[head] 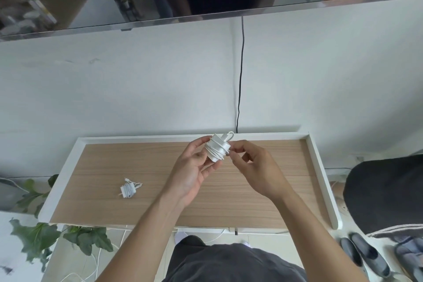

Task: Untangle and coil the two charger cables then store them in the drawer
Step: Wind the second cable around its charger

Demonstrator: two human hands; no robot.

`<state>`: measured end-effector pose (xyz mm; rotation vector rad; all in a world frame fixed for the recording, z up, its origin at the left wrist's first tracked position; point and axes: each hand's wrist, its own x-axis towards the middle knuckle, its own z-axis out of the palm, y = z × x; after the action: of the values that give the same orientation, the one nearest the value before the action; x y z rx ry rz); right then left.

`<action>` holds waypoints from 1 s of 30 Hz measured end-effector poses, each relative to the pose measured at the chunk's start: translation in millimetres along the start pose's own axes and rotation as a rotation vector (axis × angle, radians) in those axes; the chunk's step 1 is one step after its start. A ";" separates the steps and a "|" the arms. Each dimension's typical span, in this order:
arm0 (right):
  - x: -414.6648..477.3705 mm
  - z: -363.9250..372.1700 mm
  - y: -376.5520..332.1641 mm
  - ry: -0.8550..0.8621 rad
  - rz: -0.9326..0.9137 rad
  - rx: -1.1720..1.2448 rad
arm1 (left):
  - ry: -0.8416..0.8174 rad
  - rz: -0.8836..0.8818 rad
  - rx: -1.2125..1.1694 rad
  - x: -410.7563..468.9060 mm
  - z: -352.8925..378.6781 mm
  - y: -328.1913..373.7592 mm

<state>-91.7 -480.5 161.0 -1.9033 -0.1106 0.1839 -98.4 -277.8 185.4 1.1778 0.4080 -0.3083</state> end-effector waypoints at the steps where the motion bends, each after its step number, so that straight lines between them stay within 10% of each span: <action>1: -0.8 -0.1 0.2 -0.011 0.002 -0.006 | 0.009 -0.006 -0.008 -0.7 0.3 -0.3; 30: 4.4 83.0 -34.7 0.066 0.256 0.061 | -0.110 -0.105 0.187 32.3 -87.9 20.2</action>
<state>-102.0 -391.1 166.4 -1.8567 0.1826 0.2936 -73.8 -189.2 158.6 1.3179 0.3509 -0.5088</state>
